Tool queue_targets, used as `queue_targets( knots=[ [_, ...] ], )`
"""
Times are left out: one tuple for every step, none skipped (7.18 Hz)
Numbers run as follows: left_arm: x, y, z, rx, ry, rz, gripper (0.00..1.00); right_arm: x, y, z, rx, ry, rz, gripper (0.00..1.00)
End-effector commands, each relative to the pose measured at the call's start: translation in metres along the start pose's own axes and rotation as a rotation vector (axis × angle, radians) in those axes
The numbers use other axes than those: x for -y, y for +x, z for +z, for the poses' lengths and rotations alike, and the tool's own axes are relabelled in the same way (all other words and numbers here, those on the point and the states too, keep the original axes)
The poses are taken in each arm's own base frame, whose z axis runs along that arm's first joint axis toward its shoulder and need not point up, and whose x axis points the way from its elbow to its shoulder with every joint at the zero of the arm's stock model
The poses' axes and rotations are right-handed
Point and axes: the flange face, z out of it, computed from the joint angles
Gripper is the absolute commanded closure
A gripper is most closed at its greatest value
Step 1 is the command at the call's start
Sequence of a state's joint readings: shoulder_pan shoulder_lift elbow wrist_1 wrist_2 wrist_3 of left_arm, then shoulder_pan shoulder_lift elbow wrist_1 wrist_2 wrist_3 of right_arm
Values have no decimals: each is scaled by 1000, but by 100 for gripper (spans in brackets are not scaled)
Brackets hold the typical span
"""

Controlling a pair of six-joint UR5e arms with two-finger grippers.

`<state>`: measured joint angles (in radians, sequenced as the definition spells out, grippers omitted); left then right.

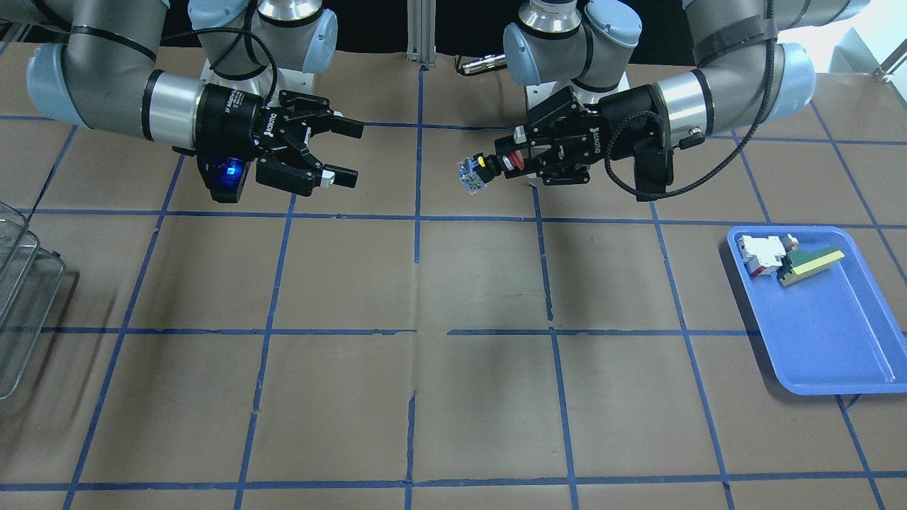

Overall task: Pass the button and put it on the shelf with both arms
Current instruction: 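Lift the button with the left gripper toward the right gripper while it approaches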

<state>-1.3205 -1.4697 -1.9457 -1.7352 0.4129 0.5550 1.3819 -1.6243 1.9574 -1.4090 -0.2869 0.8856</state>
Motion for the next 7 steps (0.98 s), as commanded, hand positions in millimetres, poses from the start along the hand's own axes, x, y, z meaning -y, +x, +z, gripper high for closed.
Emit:
queue_targets(
  knots=[
    [4,24,28,30,-4,-41,92,13,6,2,38,-54,51,0],
    [1,35,45,50,-3,-52,92,27,18,7,30,-62,91,0],
    [-7,30,53,83,-5,-47,92,31,20,10,51,-91,101,0],
    [-13,28,55,83,3,-75,92,29,18,10,68,-112,111,0],
    [-12,30,59,86,13,-66,92,30,21,12,62,-113,117,0],
    [-12,29,64,85,2,-61,92,29,22,14,56,-112,118,0],
    [-14,32,66,87,0,-52,92,27,23,15,33,-85,108,0]
  ],
)
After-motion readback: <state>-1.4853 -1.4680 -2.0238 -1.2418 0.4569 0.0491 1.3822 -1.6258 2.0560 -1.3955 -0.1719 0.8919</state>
